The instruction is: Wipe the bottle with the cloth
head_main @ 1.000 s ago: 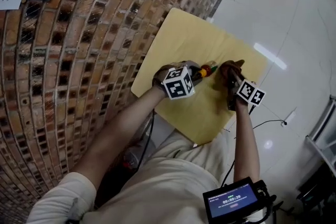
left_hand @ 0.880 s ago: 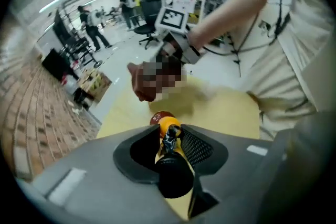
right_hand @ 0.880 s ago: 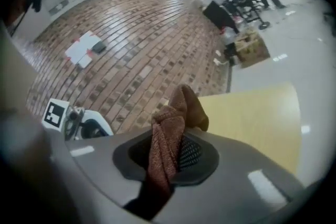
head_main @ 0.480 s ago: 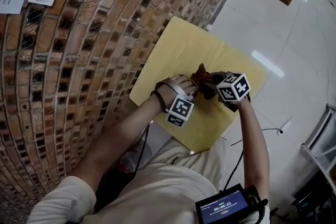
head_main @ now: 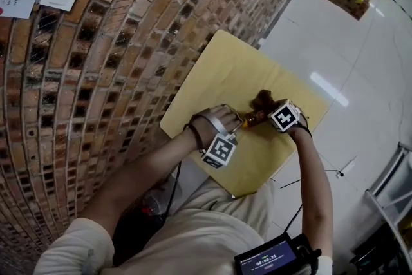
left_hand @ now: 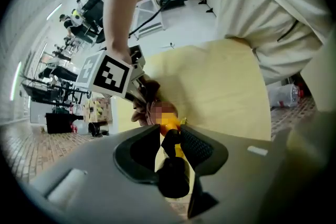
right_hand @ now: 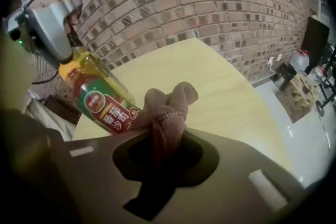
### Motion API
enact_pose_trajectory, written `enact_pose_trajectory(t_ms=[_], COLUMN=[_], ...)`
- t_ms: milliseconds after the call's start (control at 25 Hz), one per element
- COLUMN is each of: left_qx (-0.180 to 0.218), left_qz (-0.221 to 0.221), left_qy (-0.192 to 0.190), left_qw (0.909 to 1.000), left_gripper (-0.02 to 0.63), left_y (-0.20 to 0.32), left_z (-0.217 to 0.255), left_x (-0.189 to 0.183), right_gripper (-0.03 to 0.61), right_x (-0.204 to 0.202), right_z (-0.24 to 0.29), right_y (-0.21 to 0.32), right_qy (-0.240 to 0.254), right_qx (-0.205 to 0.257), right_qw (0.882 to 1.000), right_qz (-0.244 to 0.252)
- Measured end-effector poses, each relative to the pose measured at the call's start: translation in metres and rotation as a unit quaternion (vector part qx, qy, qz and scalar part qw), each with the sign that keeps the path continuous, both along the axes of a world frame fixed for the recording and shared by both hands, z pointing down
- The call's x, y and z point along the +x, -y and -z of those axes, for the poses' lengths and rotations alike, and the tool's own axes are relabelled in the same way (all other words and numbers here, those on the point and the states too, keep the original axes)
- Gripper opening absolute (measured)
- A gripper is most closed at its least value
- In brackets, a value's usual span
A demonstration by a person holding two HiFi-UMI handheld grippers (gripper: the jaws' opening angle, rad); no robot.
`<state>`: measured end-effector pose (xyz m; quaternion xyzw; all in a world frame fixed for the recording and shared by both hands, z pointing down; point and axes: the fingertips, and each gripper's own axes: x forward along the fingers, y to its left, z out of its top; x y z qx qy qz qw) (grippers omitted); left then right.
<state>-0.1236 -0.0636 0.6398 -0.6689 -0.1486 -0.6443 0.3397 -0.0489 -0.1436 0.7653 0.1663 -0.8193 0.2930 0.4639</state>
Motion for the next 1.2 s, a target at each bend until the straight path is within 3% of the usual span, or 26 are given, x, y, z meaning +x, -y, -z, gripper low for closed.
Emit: enact_pose_trajectory(t_ms=[80, 200, 280, 400, 480, 520, 680, 800, 880, 960, 1040, 1120, 1200], left_qx=[0.014, 0.038, 0.057, 0.076, 0.078, 0.077, 0.063, 0.056, 0.054, 0.043, 0.013, -0.019, -0.035], left_qz=[-0.038, -0.095, -0.120, -0.138, -0.133, -0.128, -0.107, -0.089, -0.063, -0.016, 0.050, 0.125, 0.187], left_qy=[0.013, 0.044, 0.059, 0.069, 0.073, 0.074, 0.081, 0.090, 0.074, 0.025, -0.029, -0.072, -0.108], left_qw=[0.9991, 0.9938, 0.9894, 0.9851, 0.9853, 0.9859, 0.9890, 0.9904, 0.9938, 0.9986, 0.9982, 0.9893, 0.9757], left_gripper=[0.137, 0.135, 0.135, 0.133, 0.133, 0.133, 0.133, 0.133, 0.137, 0.143, 0.146, 0.235, 0.329], left_y=[-0.002, -0.007, -0.008, -0.010, -0.010, -0.010, -0.007, -0.002, 0.003, 0.010, 0.013, 0.016, 0.019], left_z=[0.004, 0.007, 0.007, 0.006, 0.005, 0.004, 0.003, 0.003, 0.004, 0.009, 0.011, 0.013, 0.014], left_x=[-0.001, -0.006, -0.009, -0.011, -0.010, -0.010, -0.008, -0.007, -0.003, 0.003, 0.007, 0.009, 0.011], right_gripper=[0.063, 0.063, 0.063, 0.064, 0.064, 0.064, 0.066, 0.066, 0.066, 0.066, 0.066, 0.066, 0.066], right_x=[0.004, -0.017, -0.042, -0.090, -0.112, -0.118, -0.105, -0.078, -0.064, -0.049, -0.030, -0.005, 0.020], right_z=[0.014, 0.075, 0.112, 0.137, 0.130, 0.118, 0.043, 0.004, 0.008, 0.025, 0.052, 0.072, 0.081], right_y=[0.006, 0.027, 0.028, 0.008, -0.010, -0.015, -0.003, 0.006, 0.018, 0.038, 0.049, 0.047, 0.033], right_qy=[0.037, 0.195, 0.270, 0.306, 0.283, 0.256, 0.104, 0.026, 0.037, 0.101, 0.188, 0.238, 0.253], right_qx=[-0.015, -0.054, -0.086, -0.151, -0.181, -0.181, -0.104, -0.059, -0.037, -0.030, -0.031, -0.008, 0.013], right_qw=[0.999, 0.976, 0.958, 0.939, 0.937, 0.943, 0.980, 0.989, 0.996, 0.992, 0.962, 0.936, 0.918], right_qz=[-0.029, -0.081, -0.051, 0.039, 0.098, 0.116, 0.137, 0.134, 0.071, -0.065, -0.194, -0.260, -0.304])
